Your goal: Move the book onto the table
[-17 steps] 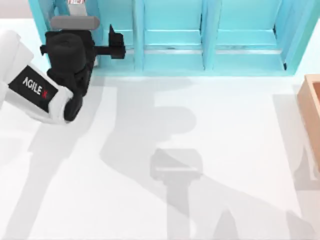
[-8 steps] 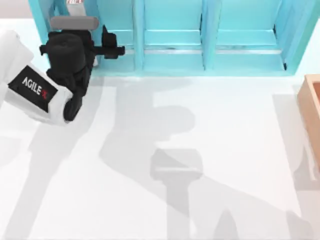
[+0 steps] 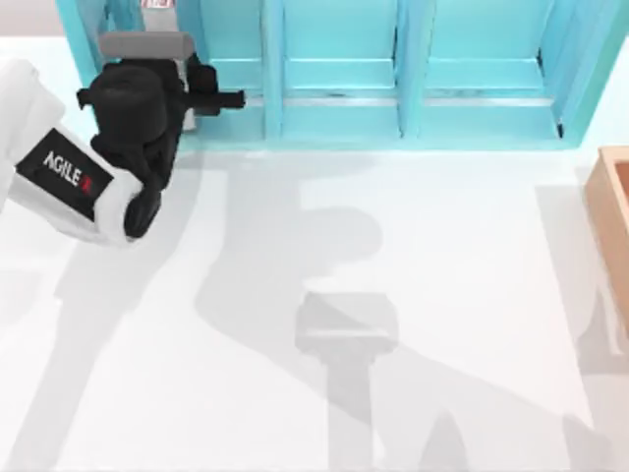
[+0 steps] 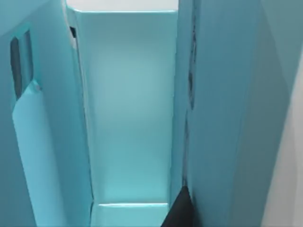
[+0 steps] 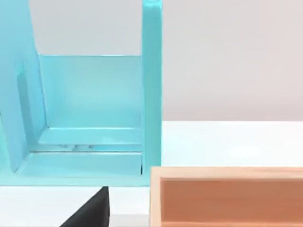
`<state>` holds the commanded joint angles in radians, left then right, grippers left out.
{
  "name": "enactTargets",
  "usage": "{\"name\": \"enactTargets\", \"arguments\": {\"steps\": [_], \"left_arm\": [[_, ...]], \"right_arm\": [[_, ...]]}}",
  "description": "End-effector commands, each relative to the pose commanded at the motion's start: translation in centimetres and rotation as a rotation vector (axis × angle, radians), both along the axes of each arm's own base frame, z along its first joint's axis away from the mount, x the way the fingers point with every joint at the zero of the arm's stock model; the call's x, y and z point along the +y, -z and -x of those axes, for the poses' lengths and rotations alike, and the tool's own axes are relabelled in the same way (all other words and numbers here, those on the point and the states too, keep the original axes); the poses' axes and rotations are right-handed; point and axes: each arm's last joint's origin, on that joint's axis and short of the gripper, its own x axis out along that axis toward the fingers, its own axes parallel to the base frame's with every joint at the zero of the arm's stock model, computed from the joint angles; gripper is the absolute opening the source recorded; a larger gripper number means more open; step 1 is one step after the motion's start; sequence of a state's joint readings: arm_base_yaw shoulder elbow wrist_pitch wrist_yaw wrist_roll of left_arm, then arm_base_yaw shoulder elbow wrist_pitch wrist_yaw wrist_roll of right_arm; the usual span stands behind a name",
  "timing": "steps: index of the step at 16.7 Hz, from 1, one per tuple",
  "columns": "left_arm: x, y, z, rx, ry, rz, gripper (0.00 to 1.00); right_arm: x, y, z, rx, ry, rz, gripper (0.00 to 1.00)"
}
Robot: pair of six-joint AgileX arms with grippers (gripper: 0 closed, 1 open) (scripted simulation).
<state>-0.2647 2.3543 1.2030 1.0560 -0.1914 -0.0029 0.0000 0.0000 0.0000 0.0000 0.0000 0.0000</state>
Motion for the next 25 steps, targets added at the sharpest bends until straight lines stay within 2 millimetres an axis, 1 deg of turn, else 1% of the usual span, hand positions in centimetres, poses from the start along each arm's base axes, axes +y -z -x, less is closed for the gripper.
{"name": "enactTargets", "arguments": {"steps": [9,11,12,14,17,19,21,23,25], "left_arm": [[-0.2,-0.1,0.1,-0.001,0.005,0.000,0.00],[-0.4,-1.0,0.4,-0.002,0.004,0.001,0.00],[-0.6,-1.9,0.7,-0.003,0.003,0.002,0.00],[-0.9,-4.4,1.7,-0.003,-0.002,0.005,0.00],[-1.3,-9.4,4.5,-0.010,-0.007,0.009,0.00],[-1.4,-12.9,7.2,-0.017,-0.007,0.013,0.00],[-1.3,-16.0,10.4,-0.024,-0.005,0.015,0.00],[-0.9,-18.2,13.7,-0.028,-0.002,0.016,0.00],[-0.5,-19.5,16.6,-0.024,0.001,0.013,0.00]], "right_arm": [[0.0,0.0,0.0,0.000,0.000,0.000,1.00],[0.0,0.0,0.0,0.000,0.000,0.000,1.00],[0.0,0.0,0.0,0.000,0.000,0.000,1.00],[0.0,0.0,0.0,0.000,0.000,0.000,1.00],[0.0,0.0,0.0,0.000,0.000,0.000,1.00],[0.0,0.0,0.0,0.000,0.000,0.000,1.00],[0.0,0.0,0.0,0.000,0.000,0.000,1.00],[0.0,0.0,0.0,0.000,0.000,0.000,1.00],[0.0,0.0,0.0,0.000,0.000,0.000,1.00]]}}
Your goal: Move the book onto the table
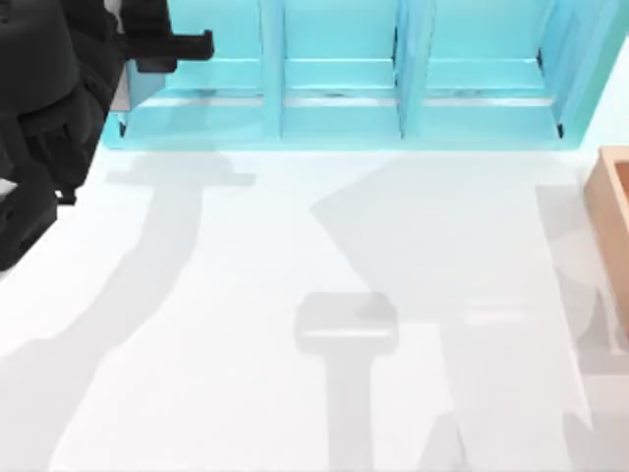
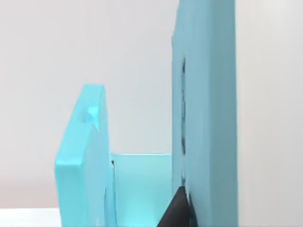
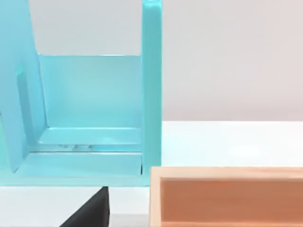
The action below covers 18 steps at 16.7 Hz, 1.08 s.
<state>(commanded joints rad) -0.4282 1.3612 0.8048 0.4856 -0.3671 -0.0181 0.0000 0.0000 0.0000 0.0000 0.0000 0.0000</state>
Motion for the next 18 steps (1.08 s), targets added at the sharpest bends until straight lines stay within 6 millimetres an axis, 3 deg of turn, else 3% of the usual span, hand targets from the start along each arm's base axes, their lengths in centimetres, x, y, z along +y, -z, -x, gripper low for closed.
{"name": "enactTargets", "arguments": {"steps": [2,5,12,18], "left_arm": [[0.4,-0.5,2.1,0.011,0.002,-0.006,0.00],[0.6,-0.6,3.5,0.023,0.004,-0.013,0.00],[0.4,-0.5,3.3,0.031,0.001,0.006,0.00],[-2.7,-0.3,2.7,0.116,-0.012,0.243,0.00]], "right_arm": [[0.0,0.0,0.0,0.000,0.000,0.000,1.00],[0.0,0.0,0.0,0.000,0.000,0.000,1.00],[0.0,0.0,0.0,0.000,0.000,0.000,1.00],[0.0,0.0,0.0,0.000,0.000,0.000,1.00]]}}
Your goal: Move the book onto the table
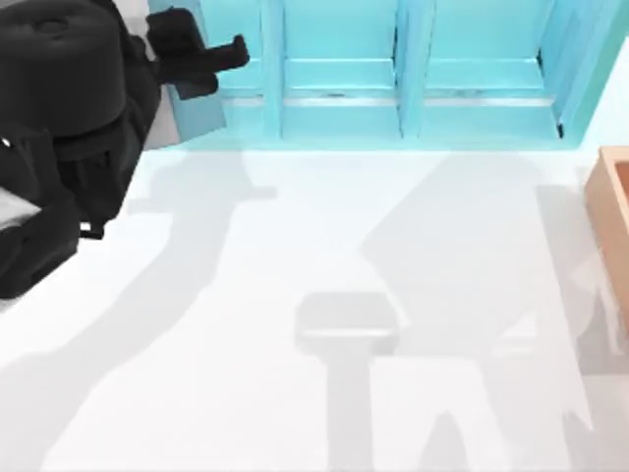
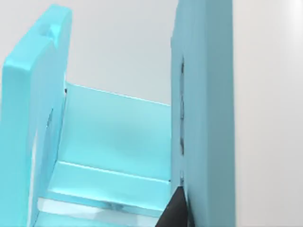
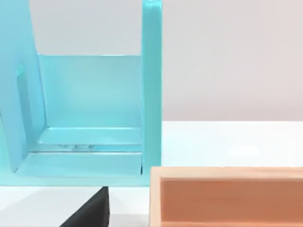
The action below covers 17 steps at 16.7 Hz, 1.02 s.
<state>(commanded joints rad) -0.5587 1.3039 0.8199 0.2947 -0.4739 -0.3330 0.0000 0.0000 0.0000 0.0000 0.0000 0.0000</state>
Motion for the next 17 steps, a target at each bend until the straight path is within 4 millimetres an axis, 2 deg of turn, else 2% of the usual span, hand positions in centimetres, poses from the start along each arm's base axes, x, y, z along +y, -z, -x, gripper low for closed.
{"name": "enactTargets", "arguments": {"steps": [4,9,13,17], "left_arm": [[-3.8,1.5,-0.4,0.123,-0.060,0.221,0.00],[-10.0,4.6,0.4,0.262,-0.211,0.493,0.00],[-15.3,7.6,2.6,0.290,-0.351,0.687,0.00],[-20.0,10.4,5.8,0.236,-0.450,0.872,0.00]], "right_arm": [[0.0,0.0,0.0,0.000,0.000,0.000,1.00],[0.0,0.0,0.0,0.000,0.000,0.000,1.00],[0.0,0.0,0.0,0.000,0.000,0.000,1.00],[0.0,0.0,0.0,0.000,0.000,0.000,1.00]]}}
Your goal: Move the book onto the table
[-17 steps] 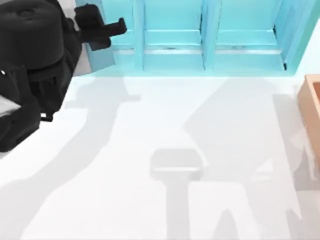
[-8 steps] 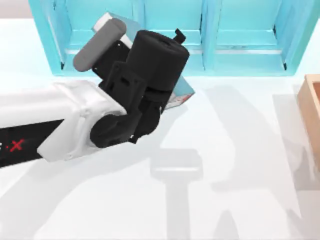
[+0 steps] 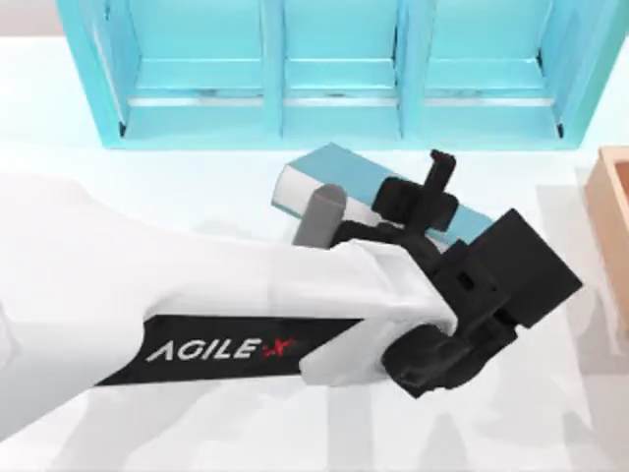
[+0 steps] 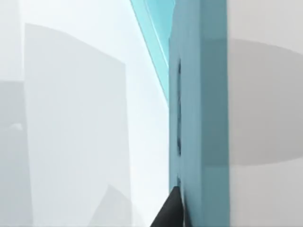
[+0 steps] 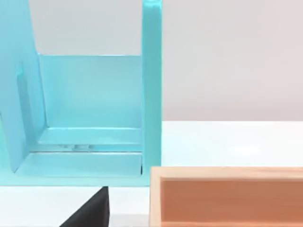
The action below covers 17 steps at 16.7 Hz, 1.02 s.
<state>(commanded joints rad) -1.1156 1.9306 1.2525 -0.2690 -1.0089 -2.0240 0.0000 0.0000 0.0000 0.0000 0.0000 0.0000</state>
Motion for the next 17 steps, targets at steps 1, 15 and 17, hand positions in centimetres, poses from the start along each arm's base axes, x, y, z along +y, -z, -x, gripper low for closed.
{"name": "enactTargets", "arguments": {"steps": [1,15,17], "left_arm": [[-1.0,0.6,0.9,-0.020,-0.028,0.038,0.00],[-6.8,3.7,7.5,-0.228,-0.137,0.333,0.00],[-6.7,3.9,7.4,-0.222,-0.139,0.328,0.00]], "right_arm": [[0.0,0.0,0.0,0.000,0.000,0.000,1.00],[0.0,0.0,0.0,0.000,0.000,0.000,1.00],[0.0,0.0,0.0,0.000,0.000,0.000,1.00]]}}
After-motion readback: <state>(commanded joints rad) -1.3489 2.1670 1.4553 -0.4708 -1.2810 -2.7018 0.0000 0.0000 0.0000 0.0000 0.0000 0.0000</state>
